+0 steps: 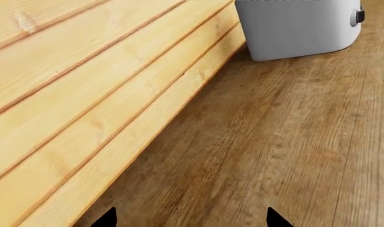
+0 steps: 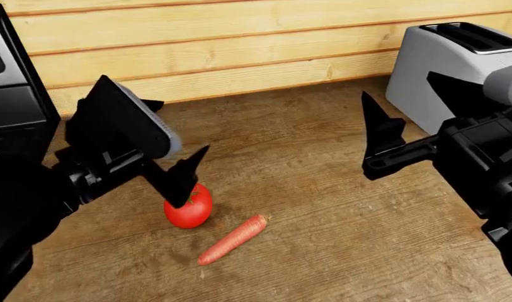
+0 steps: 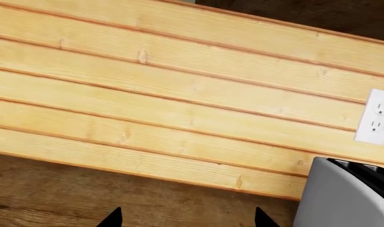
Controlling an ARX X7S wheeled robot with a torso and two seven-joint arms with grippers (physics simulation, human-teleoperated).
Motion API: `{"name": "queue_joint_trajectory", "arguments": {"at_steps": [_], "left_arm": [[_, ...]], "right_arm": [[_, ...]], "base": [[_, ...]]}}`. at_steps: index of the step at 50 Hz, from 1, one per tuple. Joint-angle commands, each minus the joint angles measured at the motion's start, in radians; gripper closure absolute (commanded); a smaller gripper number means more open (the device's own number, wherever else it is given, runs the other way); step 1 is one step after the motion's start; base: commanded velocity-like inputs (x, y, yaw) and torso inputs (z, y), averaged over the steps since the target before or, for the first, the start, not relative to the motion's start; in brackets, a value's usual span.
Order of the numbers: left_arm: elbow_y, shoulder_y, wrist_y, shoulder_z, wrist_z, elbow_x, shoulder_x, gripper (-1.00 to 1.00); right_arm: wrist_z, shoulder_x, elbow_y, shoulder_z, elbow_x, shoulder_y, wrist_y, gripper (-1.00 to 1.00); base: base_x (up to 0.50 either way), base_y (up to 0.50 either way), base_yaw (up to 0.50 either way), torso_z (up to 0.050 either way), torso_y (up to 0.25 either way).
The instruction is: Pick the tomato, carrot from the counter and place them in the cabinet. Then close the cabinet.
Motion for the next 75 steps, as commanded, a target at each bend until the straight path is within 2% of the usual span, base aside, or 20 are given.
{"name": "queue_joint_trajectory", "arguments": {"at_steps": [1,15,46,75], "left_arm": [[-0.111,0.018,0.071,0.019,0.082,-0.018,-0.025,-1.0],[-0.113,0.011,-0.032,-0.095,0.177,-0.185,-0.018,-1.0],[-0.155,0.07,0.037,-0.013,0.21,-0.152,-0.074,-1.0],[-0.205,0.133,0.111,0.03,0.195,-0.11,-0.076,-1.0]], "right_arm": [[0.005,0.012,0.007,-0.023,-0.012,-0.012,-0.029,-1.0],[-0.006,0.027,0.01,-0.045,-0.04,-0.047,-0.077,-1.0],[-0.005,0.04,0.026,-0.091,-0.07,-0.073,-0.131,-1.0],[0.023,0.05,0.036,-0.102,-0.045,-0.052,-0.137,-1.0]], "base": [[0.0,0.0,0.0,0.0,0.0],[0.0,0.0,0.0,0.0,0.0],[0.0,0.0,0.0,0.0,0.0],[0.0,0.0,0.0,0.0,0.0]]}}
